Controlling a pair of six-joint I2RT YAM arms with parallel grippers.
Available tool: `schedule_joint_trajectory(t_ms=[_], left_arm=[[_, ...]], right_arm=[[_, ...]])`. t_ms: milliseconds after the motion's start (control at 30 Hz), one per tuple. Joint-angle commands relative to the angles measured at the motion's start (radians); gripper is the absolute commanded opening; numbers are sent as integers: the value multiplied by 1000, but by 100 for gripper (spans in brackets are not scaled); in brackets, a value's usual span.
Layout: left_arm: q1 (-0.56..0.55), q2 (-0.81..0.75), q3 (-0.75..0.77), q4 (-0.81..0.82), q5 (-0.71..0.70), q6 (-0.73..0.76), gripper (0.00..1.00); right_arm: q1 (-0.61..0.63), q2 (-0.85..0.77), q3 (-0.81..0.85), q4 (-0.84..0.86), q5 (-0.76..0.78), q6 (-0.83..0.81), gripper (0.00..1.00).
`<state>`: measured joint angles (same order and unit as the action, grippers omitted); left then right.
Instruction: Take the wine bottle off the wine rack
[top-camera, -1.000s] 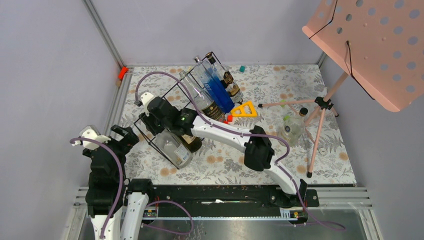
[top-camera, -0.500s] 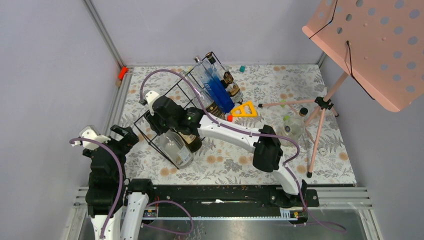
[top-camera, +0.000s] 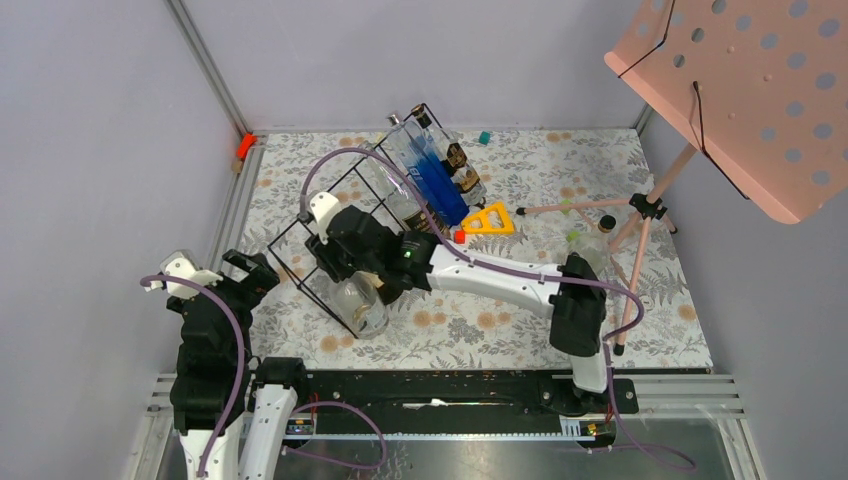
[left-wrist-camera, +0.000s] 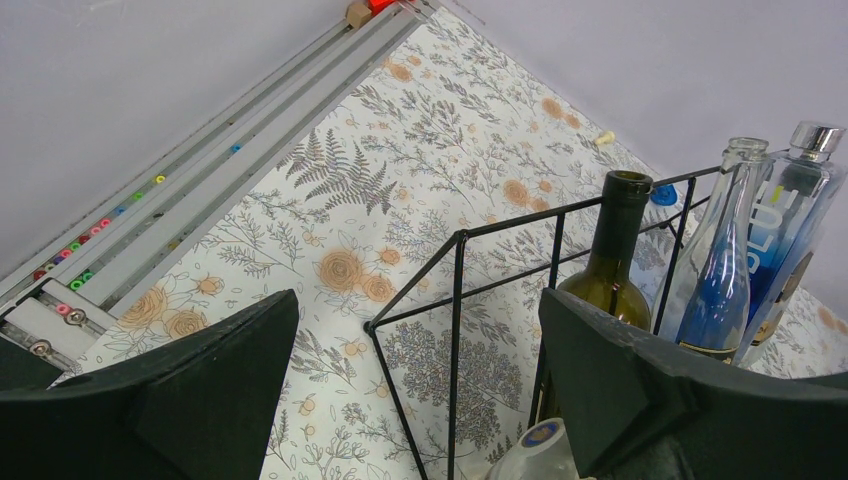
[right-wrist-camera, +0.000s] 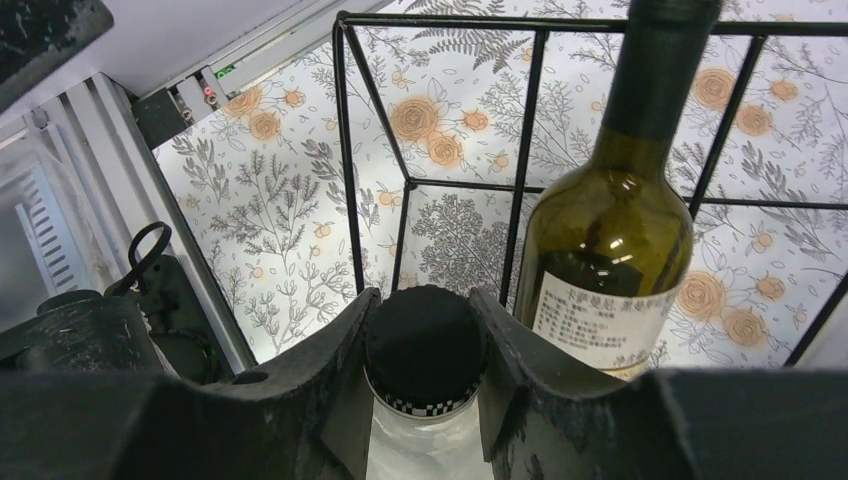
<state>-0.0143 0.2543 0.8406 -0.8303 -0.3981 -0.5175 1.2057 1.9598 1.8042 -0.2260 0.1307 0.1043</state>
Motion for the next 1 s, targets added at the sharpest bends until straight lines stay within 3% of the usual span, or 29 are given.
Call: schedule_joint_trajectory(t_ms=[0, 967], left_arm=[[-3, 5, 0, 16, -17, -5, 99], [-15, 10, -11, 30, 1, -1, 99]], right_arm=[[0, -161, -45, 232, 58, -16, 0], [38, -486, -339, 189, 174, -74, 0]])
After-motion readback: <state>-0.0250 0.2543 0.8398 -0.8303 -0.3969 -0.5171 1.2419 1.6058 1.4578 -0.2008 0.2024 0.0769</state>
